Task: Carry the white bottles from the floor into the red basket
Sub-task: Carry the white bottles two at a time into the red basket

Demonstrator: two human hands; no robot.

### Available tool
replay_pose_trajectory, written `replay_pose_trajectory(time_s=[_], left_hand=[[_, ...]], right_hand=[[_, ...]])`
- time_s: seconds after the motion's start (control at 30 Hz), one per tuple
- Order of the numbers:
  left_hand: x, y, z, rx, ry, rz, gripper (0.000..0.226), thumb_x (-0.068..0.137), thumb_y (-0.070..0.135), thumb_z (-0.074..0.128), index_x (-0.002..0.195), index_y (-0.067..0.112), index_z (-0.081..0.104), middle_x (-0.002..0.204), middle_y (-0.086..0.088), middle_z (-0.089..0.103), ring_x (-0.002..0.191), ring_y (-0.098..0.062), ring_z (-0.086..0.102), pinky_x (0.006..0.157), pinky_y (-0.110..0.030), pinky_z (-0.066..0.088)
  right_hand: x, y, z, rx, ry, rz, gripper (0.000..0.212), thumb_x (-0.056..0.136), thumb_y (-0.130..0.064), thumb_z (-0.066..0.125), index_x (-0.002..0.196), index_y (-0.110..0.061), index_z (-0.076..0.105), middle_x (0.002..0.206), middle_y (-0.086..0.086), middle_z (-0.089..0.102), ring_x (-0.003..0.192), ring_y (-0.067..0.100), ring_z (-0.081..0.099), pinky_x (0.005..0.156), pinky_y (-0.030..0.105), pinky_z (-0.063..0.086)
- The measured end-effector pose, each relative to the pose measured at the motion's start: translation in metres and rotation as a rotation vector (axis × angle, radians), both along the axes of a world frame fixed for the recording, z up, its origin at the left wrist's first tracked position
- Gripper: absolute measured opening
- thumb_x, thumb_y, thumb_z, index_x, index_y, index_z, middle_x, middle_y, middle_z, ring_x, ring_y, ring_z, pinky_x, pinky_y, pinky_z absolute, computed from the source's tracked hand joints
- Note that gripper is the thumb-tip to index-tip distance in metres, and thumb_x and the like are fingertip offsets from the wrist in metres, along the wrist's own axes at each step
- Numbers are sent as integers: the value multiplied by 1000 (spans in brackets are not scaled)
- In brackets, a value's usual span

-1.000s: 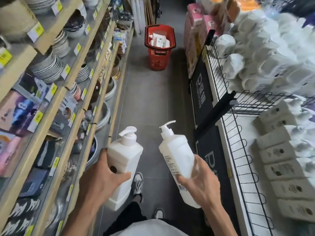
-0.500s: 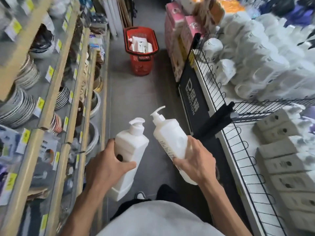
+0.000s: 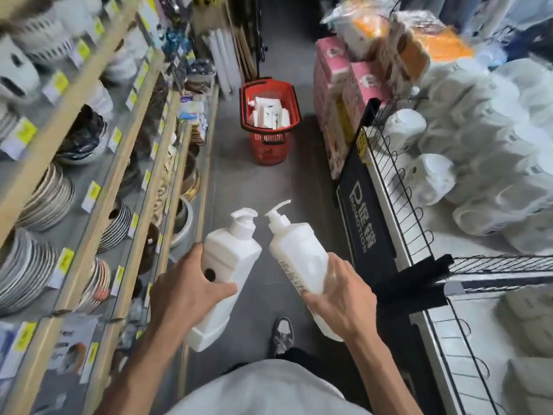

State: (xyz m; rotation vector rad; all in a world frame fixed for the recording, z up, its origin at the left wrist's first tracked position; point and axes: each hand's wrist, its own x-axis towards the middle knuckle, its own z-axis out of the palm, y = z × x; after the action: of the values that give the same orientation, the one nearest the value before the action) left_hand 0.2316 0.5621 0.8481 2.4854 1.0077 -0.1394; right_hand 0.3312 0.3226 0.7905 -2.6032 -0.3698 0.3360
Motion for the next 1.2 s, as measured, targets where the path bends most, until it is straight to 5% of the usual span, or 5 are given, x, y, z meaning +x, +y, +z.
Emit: replay_pose_trajectory(time_s=[0.4, 1.2], left_hand=[[106, 38, -14, -88, 40, 55, 74, 51, 64, 72, 115, 40, 43, 100, 13, 63, 81, -20, 63, 73, -38, 54], [322, 213, -27, -185, 6, -13, 65, 56, 60, 76, 107, 38, 42, 93, 15, 61, 79, -15, 61, 71, -36, 52]], right_hand=[[126, 28, -8, 5, 57, -8, 74, 60, -60, 77, 121, -37, 41, 108, -13, 57, 93, 14, 62, 74, 41, 59], [313, 188, -14, -35, 115, -107, 78, 60, -63, 69, 129, -37, 42, 113, -16, 57, 95, 11, 61, 76, 35, 55]])
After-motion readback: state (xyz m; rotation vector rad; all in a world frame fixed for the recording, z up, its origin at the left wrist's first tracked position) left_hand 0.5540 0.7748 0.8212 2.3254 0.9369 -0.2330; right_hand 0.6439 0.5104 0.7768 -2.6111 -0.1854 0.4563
